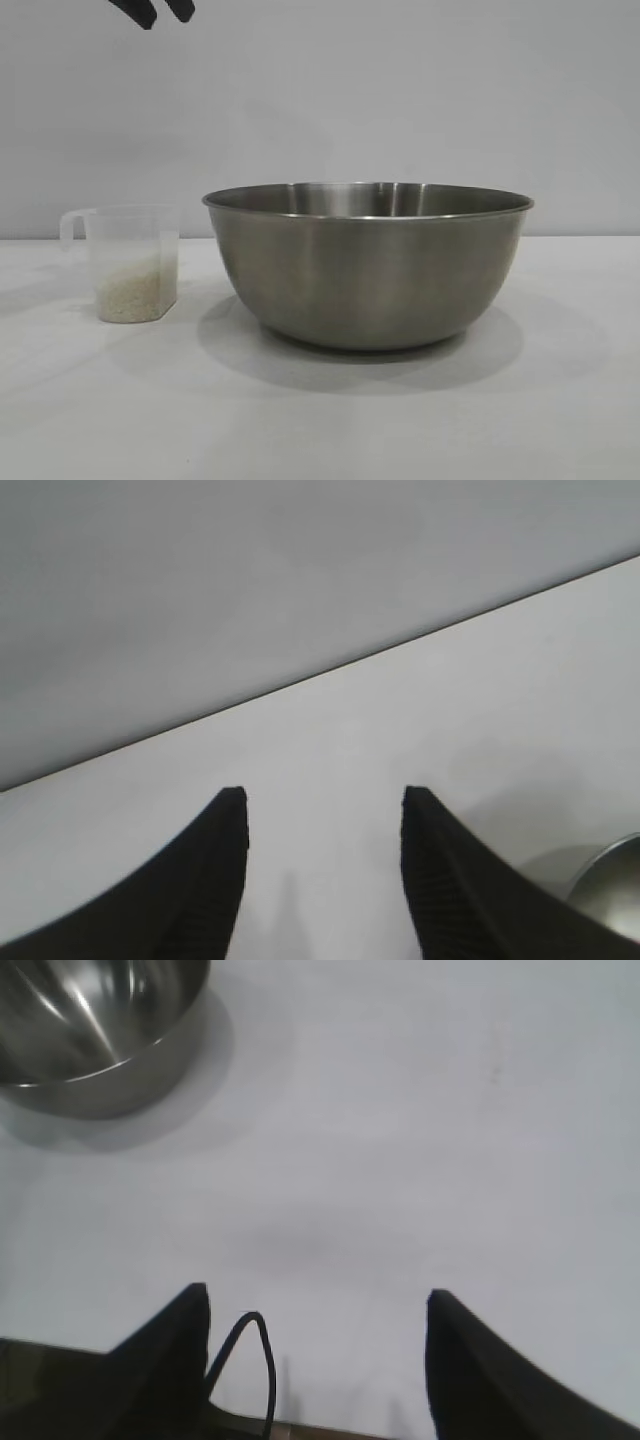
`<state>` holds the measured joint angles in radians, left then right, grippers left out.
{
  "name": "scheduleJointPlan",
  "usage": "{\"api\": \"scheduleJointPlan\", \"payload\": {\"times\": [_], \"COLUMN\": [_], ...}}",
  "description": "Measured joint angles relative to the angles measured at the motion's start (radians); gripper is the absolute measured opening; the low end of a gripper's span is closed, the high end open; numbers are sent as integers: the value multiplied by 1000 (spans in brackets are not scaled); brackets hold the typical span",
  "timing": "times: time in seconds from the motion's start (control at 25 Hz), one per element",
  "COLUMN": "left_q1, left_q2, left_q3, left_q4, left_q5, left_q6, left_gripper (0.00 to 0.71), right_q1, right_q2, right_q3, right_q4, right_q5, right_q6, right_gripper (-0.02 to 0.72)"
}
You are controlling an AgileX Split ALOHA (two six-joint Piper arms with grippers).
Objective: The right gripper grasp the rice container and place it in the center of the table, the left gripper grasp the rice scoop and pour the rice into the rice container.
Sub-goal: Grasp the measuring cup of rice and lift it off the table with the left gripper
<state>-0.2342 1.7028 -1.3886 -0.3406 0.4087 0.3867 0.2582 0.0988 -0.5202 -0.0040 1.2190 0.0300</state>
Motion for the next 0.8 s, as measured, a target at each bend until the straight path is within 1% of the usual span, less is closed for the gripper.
{"api": "scheduleJointPlan", "payload": {"times": [0.12, 0.2, 0.44, 0.56, 0.68, 0.8], "left_q1": [-22, -34, -71, -76, -80, -108], "left_q2": [-77, -124, -243, -265, -269, -269], "left_q3": [143, 234, 506, 648, 764, 869], "left_q4": [-4, -4, -6, -17, -27, -25], "left_q5": [-88, -152, -362, -505, -627, -749], "left_q6": [18, 20, 26, 16, -16, -22], "left_gripper": [350, 350, 350, 350, 350, 350], "right_q1": [0, 0, 0, 0, 0, 0], "right_q2": [-11, -11, -14, -14, -14, -14], "right_q3": [21, 28, 30, 30, 30, 30], "right_q4": [-23, -25, -32, -32, -33, -33], "right_q5": [-54, -70, -77, -77, -77, -77], "right_q6": [-9, -10, -13, -13, -15, -15], "right_gripper": [399, 399, 399, 399, 399, 399]}}
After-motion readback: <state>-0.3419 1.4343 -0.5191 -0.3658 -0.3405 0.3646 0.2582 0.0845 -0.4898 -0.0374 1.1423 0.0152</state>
